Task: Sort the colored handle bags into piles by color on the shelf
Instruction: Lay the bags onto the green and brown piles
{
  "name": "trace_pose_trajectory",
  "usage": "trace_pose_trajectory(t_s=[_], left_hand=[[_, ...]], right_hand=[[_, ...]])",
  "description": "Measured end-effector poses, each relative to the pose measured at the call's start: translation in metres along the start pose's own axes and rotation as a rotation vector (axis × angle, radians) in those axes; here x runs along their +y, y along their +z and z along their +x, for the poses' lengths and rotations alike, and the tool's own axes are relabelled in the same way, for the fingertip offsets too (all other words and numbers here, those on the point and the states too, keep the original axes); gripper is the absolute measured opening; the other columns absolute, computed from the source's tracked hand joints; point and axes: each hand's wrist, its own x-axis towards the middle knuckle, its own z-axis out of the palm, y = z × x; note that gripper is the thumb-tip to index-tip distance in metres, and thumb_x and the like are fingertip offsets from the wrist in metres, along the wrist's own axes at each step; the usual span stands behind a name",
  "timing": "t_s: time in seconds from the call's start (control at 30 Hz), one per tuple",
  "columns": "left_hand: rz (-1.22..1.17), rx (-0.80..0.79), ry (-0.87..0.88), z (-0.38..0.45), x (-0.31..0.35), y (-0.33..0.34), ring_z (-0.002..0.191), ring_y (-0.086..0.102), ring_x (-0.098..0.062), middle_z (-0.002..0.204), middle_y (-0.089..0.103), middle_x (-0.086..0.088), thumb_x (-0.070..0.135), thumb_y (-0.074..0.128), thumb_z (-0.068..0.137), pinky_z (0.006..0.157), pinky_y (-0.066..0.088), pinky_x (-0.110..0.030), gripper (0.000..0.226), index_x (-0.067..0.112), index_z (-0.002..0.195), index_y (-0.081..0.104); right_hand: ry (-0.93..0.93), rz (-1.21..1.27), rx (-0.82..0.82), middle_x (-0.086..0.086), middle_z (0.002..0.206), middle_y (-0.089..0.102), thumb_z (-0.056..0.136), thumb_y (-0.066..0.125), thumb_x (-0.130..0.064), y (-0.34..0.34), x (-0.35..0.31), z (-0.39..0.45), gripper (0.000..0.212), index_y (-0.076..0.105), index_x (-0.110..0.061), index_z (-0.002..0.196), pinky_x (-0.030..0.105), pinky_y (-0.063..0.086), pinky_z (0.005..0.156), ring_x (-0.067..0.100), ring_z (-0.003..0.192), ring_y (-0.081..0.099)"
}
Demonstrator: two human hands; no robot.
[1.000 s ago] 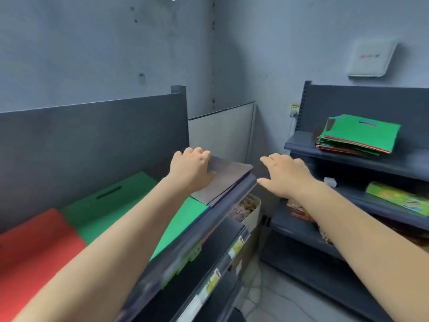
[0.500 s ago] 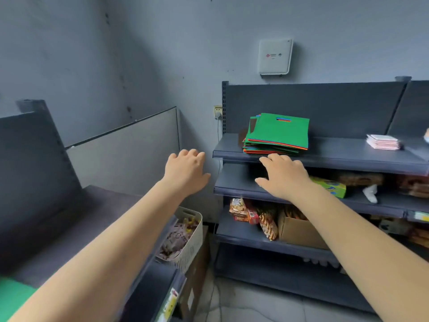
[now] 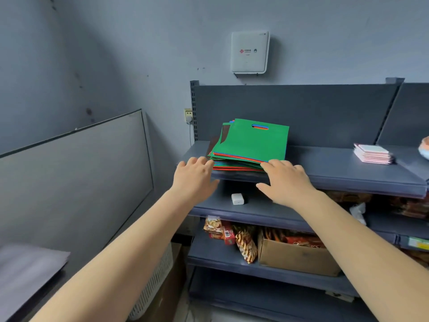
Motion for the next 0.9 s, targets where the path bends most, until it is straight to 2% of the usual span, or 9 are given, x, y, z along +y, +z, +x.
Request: trace_pose_trajectory(t_s=[0.3, 0.47, 0.6, 0.73, 0.9], left_hand=[[-0.091, -0.018, 0.073, 0.118, 0.015, 0.073, 0.123, 0.045, -0.025, 0.133, 0.051, -0.001, 0.049, 0.042, 0.095, 0.096, 0.036, -0.037, 0.047, 0.018, 0.130, 0.046], [-0.171, -0.033, 0.067, 0.176, 0.003, 0.114, 0.124, 0.044, -0.024, 0.134, 0.050, 0.000, 0.051, 0.038, 0.096, 0.096, 0.036, -0.037, 0.048, 0.018, 0.131, 0.046], [-0.245, -0.010, 0.032, 0.210, -0.006, 0.145, 0.124, 0.044, -0.024, 0.133, 0.052, 0.000, 0.051, 0.036, 0.096, 0.099, 0.033, -0.035, 0.049, 0.018, 0.131, 0.049], [-0.366, 0.064, 0.035, 0.219, -0.002, 0.166, 0.120, 0.047, -0.028, 0.129, 0.058, -0.004, 0.044, 0.044, 0.096, 0.103, 0.030, -0.035, 0.045, 0.013, 0.126, 0.056], [-0.409, 0.116, 0.081, 0.223, 0.005, 0.173, 0.123, 0.047, -0.028, 0.133, 0.057, -0.004, 0.045, 0.046, 0.095, 0.109, 0.027, -0.038, 0.046, 0.014, 0.127, 0.058]], right_hand=[[0.106, -0.006, -0.027, 0.003, 0.141, 0.044, 0.096, 0.040, -0.051, 0.053, 0.053, 0.089, 0.056, 0.034, -0.019, 0.141, 0.043, 0.035, 0.102, 0.025, 0.128, 0.040], [0.269, 0.173, -0.055, 0.005, 0.145, 0.040, 0.098, 0.037, -0.047, 0.084, 0.076, 0.137, 0.057, 0.034, -0.015, 0.145, 0.041, 0.036, 0.103, 0.026, 0.129, 0.040], [0.470, 0.391, 0.036, 0.011, 0.142, 0.038, 0.097, 0.043, -0.043, 0.108, 0.087, 0.168, 0.057, 0.038, -0.004, 0.140, 0.037, 0.038, 0.099, 0.028, 0.125, 0.044], [0.635, 0.531, 0.076, 0.014, 0.134, 0.045, 0.094, 0.050, -0.043, 0.128, 0.097, 0.186, 0.056, 0.044, -0.003, 0.134, 0.031, 0.036, 0.083, 0.030, 0.118, 0.048], [0.728, 0.664, 0.283, 0.011, 0.129, 0.051, 0.088, 0.063, -0.036, 0.140, 0.104, 0.193, 0.050, 0.051, -0.009, 0.129, 0.034, 0.039, 0.086, 0.028, 0.117, 0.050]])
